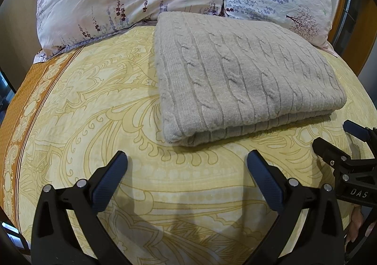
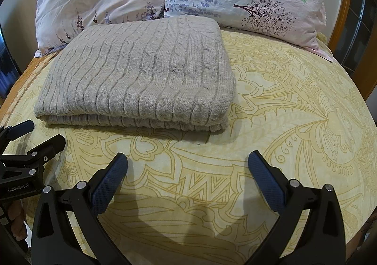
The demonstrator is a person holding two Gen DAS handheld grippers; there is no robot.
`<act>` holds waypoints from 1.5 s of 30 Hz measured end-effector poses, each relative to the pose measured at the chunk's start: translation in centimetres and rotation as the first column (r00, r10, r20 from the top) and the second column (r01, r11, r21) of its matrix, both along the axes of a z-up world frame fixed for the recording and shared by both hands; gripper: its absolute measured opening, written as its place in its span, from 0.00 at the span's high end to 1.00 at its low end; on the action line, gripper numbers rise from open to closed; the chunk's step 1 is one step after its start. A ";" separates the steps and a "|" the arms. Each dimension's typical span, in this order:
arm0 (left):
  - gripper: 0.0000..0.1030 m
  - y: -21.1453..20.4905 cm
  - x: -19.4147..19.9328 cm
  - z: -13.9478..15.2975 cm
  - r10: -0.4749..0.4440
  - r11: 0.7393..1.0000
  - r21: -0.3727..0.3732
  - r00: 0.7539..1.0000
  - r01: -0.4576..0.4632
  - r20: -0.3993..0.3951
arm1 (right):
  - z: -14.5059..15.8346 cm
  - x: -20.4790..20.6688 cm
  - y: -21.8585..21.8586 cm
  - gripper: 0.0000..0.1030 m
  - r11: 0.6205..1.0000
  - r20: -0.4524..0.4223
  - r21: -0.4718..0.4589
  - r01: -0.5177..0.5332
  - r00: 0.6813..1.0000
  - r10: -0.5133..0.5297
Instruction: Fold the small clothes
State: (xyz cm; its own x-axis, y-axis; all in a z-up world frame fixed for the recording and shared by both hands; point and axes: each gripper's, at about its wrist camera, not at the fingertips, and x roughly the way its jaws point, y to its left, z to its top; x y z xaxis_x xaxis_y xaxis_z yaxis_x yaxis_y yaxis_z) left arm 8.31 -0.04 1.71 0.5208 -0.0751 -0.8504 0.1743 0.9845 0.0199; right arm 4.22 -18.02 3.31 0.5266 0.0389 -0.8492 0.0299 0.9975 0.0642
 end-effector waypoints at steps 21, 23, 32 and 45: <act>0.02 0.1 0.0 0.0 0.007 1.000 -0.001 1.000 -0.007 0.000 | 0.0 0.0 0.0 0.01 1.000 0.000 0.000 -0.002 1.000 0.002; 0.02 0.1 0.1 0.0 0.007 1.000 -0.001 1.000 -0.007 -0.001 | 0.0 0.0 0.0 0.01 1.000 0.000 0.000 -0.002 1.000 0.002; 0.02 0.1 0.1 0.0 0.006 1.000 -0.001 1.000 -0.006 -0.003 | 0.0 0.0 0.0 0.01 1.000 0.001 0.000 -0.003 1.000 0.003; 0.02 0.0 0.1 0.0 0.014 1.000 0.000 1.000 -0.014 -0.006 | 0.0 0.0 0.0 0.01 1.000 0.001 0.000 -0.004 1.000 0.004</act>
